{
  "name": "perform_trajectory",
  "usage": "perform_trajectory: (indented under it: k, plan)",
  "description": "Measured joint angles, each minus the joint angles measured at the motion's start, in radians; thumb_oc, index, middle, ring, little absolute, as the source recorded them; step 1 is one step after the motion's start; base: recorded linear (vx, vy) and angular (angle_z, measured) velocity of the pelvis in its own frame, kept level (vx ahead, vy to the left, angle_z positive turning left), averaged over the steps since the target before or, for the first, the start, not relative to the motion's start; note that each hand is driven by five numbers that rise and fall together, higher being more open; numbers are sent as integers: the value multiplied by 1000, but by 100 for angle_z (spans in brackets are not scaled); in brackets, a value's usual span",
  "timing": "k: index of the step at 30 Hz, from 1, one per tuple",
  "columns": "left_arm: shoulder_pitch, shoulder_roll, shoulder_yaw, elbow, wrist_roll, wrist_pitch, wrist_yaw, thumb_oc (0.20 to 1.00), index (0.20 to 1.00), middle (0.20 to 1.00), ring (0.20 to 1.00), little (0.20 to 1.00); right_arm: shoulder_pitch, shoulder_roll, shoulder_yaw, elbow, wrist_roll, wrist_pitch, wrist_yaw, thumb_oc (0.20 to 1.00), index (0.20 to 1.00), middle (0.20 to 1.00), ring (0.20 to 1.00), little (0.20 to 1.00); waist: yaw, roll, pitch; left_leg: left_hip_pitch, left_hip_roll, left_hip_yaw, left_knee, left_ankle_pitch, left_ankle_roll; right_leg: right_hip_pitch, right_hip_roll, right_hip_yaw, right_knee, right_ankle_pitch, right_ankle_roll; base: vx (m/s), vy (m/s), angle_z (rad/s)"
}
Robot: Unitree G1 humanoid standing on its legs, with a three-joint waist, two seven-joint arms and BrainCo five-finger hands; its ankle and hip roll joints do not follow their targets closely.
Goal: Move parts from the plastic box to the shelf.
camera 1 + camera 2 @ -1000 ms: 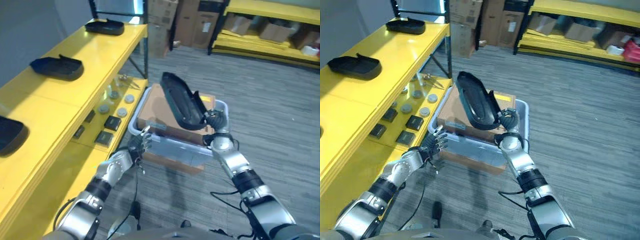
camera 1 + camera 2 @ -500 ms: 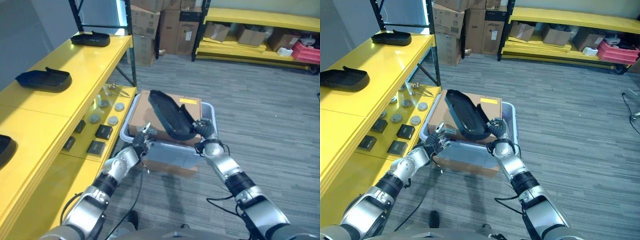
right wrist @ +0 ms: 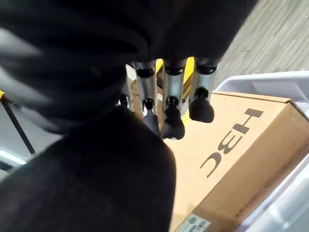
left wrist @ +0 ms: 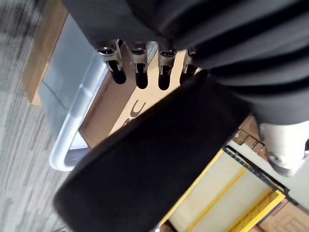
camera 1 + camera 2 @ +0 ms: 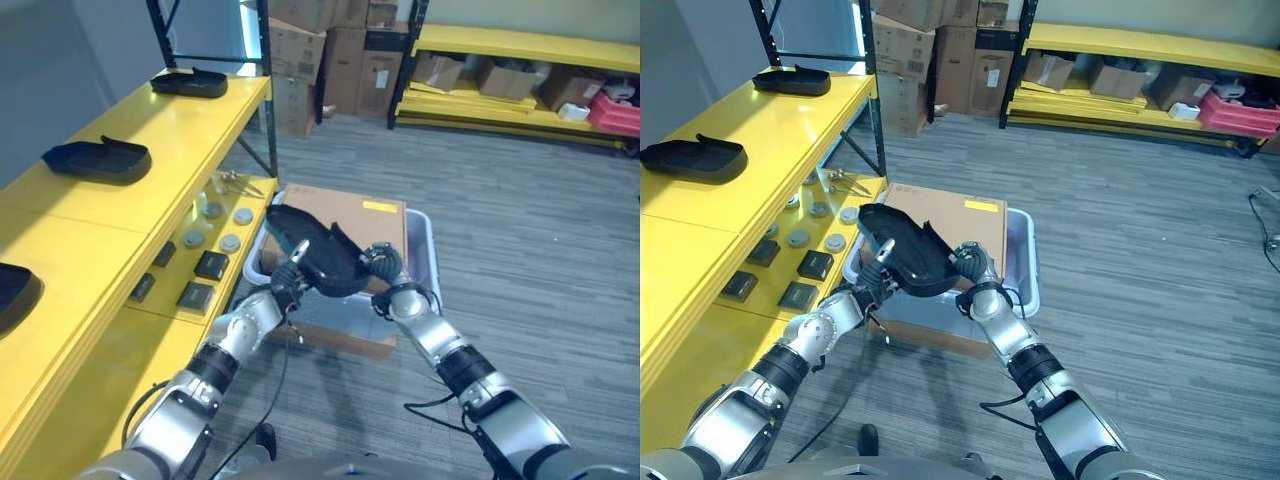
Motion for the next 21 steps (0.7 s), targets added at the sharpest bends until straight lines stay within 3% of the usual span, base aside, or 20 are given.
perform_trajectory:
  k: [10, 12, 13, 21]
  plan:
    - [-12, 23, -58, -40, 137, 33, -29, 1000, 1000, 1000, 1000, 1000, -30, 13, 19, 38, -8, 7, 13, 200, 200, 200, 200, 200, 0, 0, 0, 11, 0, -1, 0, -1, -1, 12, 0, 0, 0, -1, 0, 0, 0, 0]
    - [-12, 25, -66, -40, 138, 32, -29, 263, 263, 263, 263, 263, -31, 17, 20, 38, -8, 14, 14, 200, 200, 200, 200, 200, 0, -1, 0, 12, -1, -1, 0, -1, -1, 11, -1, 1, 0, -1, 0, 0, 0, 0]
    - [-12, 28, -73, -42, 154, 32, -27, 200, 200, 200, 200, 200, -34, 21, 21, 38, -8, 25, 13, 200, 200, 200, 200, 200, 0, -1, 0, 13, -1, -1, 0, -3, -3, 11, -1, 1, 0, -1, 0, 0, 0, 0]
    - [-12, 68, -74, -42, 207, 32, 0, 200, 200, 200, 200, 200, -35, 24, 21, 38, -8, 25, 7, 200, 200, 200, 200, 200, 0, -1, -1, 14, -1, 0, 0, 0, 0, 13, -1, 1, 0, 0, 0, 0, 0, 0]
